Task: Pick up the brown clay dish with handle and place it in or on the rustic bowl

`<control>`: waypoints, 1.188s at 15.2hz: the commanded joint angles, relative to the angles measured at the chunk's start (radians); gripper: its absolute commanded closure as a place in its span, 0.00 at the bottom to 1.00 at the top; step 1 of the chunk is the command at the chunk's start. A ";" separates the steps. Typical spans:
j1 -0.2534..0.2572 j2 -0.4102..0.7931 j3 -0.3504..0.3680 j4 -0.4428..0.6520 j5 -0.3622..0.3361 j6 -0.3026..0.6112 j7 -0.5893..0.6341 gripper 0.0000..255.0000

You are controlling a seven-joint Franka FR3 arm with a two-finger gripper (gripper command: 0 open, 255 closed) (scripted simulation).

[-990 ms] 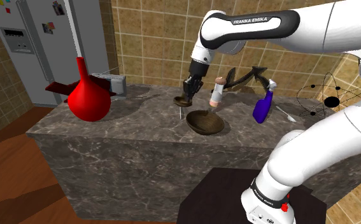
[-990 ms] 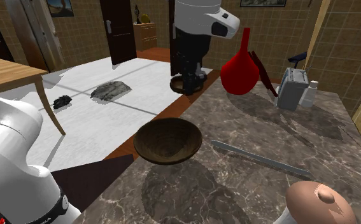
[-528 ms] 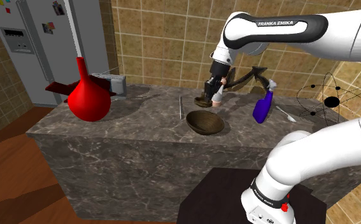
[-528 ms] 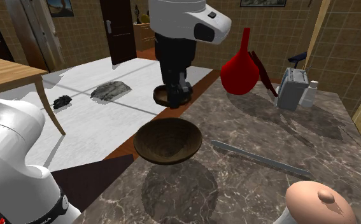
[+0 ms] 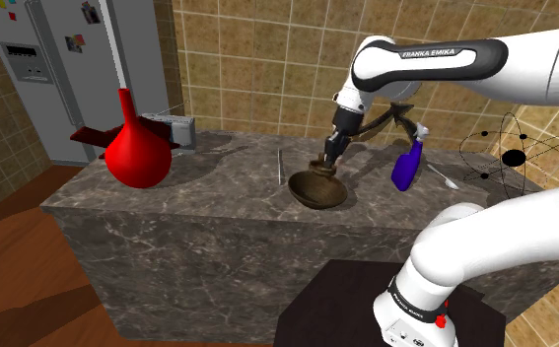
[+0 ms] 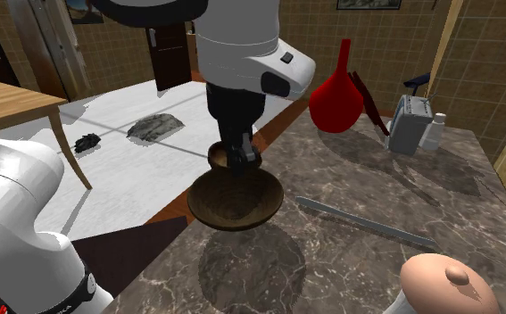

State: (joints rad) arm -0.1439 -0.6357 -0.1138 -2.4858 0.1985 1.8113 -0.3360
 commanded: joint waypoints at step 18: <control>0.001 0.018 -0.003 -0.101 0.008 0.117 -0.028 0.00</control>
State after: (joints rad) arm -0.1431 -0.6173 -0.1164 -2.5869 0.2062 1.9282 -0.3639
